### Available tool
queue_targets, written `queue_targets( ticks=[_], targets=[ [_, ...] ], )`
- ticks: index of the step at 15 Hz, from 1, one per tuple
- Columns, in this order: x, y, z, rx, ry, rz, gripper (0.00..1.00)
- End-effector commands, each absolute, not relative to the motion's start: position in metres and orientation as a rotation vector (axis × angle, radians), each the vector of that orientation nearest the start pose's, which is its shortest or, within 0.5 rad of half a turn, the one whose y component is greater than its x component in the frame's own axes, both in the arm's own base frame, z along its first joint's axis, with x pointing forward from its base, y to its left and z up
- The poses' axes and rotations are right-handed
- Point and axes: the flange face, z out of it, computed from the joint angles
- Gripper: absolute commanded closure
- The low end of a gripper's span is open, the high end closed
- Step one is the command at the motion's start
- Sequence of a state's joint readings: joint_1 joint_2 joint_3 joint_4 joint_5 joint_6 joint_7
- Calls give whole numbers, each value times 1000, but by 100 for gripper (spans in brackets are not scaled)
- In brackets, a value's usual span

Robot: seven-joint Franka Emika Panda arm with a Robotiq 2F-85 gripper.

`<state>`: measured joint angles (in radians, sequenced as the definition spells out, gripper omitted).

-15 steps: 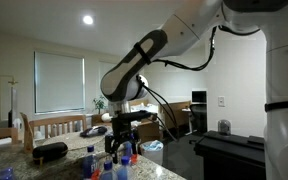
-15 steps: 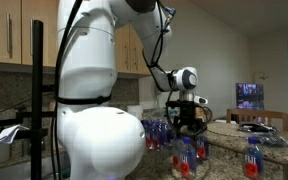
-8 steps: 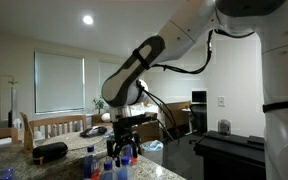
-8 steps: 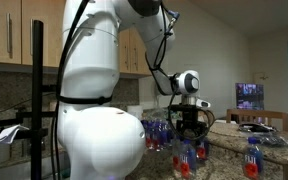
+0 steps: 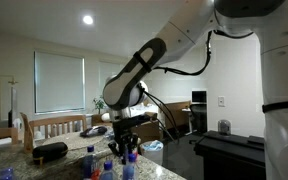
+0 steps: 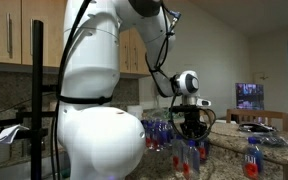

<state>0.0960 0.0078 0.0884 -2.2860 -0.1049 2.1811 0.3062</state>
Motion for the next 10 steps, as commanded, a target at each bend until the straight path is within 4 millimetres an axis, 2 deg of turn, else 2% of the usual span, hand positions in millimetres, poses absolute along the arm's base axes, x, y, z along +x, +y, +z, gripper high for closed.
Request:
queue_targets(
  ticks=[1,5,6,7,8,10],
  targets=[
    [491,91,336,-3250,114,128,91],
    [492,93,337,-3249,113,129,98],
    [492,92,337,-3250,117,131,96],
    [492,92,338,-3247,121,139,71],
    [490,93,338,-3239,132,144,69],
    [486,92,341,-3214,183,125,58]
  ],
)
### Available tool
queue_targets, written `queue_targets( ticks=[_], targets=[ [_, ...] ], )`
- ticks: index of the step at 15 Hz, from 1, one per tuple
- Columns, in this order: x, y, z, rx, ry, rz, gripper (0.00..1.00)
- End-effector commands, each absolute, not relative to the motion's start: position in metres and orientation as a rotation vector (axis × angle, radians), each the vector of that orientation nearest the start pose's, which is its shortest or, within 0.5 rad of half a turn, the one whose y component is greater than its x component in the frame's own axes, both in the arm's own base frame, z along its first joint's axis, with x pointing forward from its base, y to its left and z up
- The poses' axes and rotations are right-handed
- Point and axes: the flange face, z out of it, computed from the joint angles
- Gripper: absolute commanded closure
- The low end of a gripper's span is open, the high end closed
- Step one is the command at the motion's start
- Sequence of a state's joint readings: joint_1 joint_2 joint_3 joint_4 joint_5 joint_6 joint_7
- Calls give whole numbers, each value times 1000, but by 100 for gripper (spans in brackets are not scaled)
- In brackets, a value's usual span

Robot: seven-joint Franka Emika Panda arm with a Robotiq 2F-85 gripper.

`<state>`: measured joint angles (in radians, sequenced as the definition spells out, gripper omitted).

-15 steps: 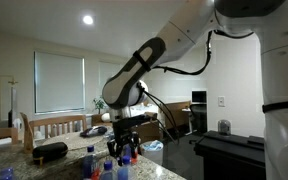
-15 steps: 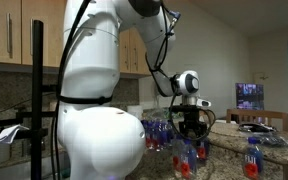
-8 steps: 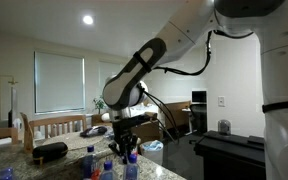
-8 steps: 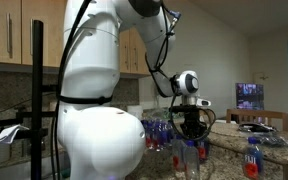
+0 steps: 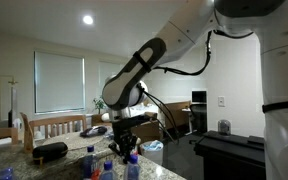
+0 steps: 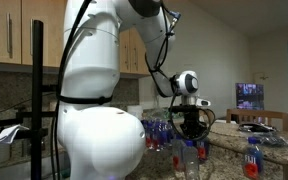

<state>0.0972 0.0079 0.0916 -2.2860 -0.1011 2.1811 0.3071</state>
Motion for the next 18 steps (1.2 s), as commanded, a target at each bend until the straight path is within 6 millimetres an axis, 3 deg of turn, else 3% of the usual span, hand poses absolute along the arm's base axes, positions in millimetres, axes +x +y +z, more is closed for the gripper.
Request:
queue_targets(
  ticks=[1,9,14,18],
  targets=[
    [484,90,343,-3193,245,109,52],
    [467,87,354,-3025,719,-56,2],
    [446,89,355,-2921,1034,-135,0],
    [441,89,354,-2876,1195,-136,0]
  ],
)
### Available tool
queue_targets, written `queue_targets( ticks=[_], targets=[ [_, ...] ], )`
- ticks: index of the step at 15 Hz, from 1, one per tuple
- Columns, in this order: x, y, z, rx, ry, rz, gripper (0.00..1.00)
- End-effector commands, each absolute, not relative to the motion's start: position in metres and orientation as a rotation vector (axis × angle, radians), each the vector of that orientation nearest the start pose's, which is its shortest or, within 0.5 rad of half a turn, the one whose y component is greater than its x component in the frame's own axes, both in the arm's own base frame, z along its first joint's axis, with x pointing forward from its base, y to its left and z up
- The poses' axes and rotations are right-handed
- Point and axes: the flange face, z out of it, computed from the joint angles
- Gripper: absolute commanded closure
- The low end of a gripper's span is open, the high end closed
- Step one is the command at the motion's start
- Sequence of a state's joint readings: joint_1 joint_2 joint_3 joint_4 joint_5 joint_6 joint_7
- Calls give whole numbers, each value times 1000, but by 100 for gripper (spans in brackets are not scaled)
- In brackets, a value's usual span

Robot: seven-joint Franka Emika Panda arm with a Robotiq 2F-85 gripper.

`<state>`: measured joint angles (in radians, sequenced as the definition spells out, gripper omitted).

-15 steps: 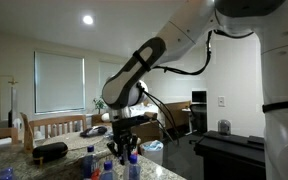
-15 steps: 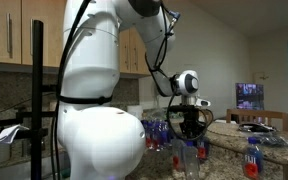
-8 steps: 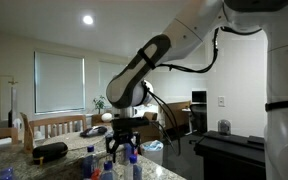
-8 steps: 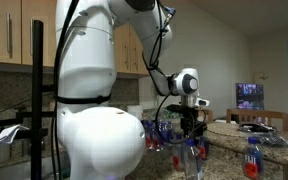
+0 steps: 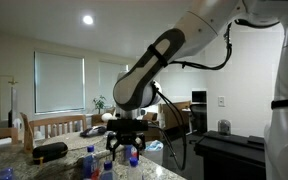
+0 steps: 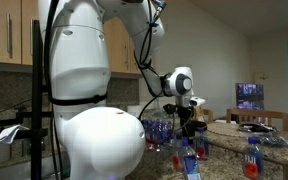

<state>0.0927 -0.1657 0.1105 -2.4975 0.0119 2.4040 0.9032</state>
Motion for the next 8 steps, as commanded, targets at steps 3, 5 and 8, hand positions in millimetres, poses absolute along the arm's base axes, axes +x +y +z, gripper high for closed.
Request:
queue_targets(
  ticks=[3,5,8],
  targets=[
    [445,82,357,-2847,1253,-126,0],
    [447,75,361,-2834,1266,-128,0],
    [445,75,364,-2868,1201,-74,0]
  ],
)
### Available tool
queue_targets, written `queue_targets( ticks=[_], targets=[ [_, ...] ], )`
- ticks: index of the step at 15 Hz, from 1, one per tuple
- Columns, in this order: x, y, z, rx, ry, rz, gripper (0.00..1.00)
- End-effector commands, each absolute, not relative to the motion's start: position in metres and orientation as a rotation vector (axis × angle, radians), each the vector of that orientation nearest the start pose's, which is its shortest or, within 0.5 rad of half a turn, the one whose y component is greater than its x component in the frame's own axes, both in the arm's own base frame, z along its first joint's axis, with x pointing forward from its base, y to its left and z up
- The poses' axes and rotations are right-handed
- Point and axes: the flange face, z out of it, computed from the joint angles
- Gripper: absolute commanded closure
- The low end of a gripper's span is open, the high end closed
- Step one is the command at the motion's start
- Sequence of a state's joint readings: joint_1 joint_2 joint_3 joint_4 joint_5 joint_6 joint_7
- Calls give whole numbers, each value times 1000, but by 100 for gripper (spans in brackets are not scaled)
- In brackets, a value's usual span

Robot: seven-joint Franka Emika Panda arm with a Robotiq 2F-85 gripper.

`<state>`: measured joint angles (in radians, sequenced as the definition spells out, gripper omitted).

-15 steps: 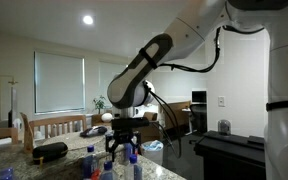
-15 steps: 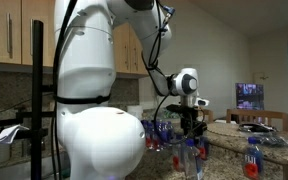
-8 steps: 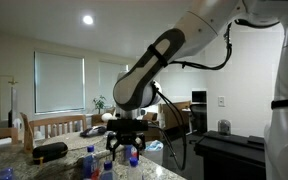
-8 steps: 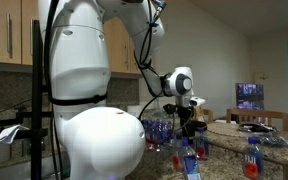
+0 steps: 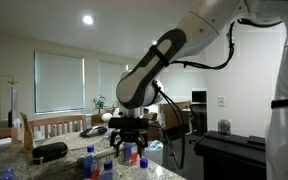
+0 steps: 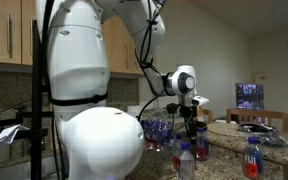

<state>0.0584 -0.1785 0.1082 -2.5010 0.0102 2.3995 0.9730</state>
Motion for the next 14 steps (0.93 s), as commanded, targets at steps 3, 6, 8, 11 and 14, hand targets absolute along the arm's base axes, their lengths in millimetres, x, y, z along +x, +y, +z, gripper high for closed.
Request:
queue_targets(
  ticks=[3,6,8,11,14],
  targets=[
    [441,77,364,-2906,1154,-38,0],
    [431,78,365,-2925,1097,28,0],
    [425,78,368,-2931,1095,53,0],
    [416,78,366,-2916,1107,88,0],
    [408,79,362,-2886,1156,110,0]
  ],
)
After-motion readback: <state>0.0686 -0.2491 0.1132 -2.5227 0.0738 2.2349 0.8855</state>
